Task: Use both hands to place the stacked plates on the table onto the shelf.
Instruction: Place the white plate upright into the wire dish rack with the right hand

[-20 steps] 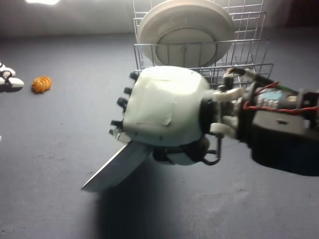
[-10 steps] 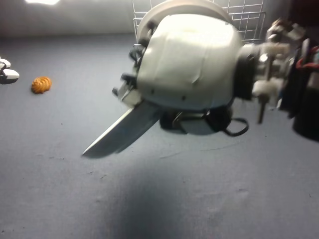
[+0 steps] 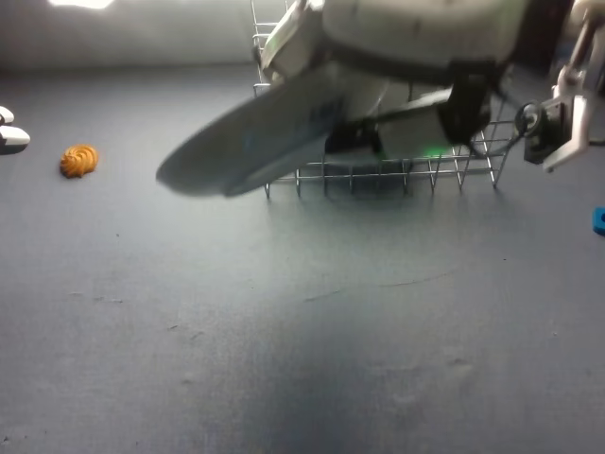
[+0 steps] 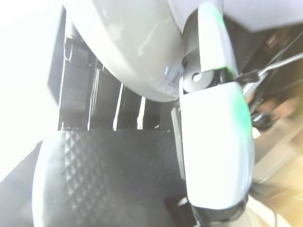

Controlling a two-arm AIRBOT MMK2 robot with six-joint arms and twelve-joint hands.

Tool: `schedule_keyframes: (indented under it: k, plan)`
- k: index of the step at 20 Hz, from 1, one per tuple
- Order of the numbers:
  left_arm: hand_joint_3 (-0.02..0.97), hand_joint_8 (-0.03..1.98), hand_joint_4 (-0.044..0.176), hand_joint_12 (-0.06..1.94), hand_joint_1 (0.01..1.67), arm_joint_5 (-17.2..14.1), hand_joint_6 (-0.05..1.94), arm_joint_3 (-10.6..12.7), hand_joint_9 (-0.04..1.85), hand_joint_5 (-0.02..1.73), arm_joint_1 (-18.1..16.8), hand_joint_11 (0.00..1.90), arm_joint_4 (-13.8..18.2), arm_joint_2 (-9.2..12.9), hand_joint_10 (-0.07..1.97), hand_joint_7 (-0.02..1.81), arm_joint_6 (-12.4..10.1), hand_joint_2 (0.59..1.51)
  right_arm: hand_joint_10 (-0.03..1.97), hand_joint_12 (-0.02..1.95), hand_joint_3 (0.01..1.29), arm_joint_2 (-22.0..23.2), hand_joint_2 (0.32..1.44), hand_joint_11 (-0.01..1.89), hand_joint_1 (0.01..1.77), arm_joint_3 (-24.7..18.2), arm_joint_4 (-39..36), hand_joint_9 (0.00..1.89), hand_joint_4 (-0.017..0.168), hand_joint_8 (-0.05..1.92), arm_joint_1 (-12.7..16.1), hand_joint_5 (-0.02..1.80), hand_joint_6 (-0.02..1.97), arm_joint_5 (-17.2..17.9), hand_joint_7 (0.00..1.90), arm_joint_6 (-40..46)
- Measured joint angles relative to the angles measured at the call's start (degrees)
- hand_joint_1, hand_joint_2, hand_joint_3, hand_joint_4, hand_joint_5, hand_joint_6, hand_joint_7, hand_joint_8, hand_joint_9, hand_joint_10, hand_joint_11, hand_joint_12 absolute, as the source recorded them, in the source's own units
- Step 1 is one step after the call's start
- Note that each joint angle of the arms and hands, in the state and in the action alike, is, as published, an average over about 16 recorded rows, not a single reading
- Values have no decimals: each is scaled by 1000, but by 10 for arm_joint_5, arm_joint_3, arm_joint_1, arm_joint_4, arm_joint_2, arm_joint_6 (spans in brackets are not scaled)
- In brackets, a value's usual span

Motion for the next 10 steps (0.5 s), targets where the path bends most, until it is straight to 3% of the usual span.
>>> schedule_keyframes:
  k: [10]
  plan:
    - [19,2,5,13,15,-94,9,1,19,78,-21,18,73,1,10,33,5,1099,17,957,12,-3,1011,1013,1190,59,82,1380,-5,808,26,860,1048,-35,1135,84]
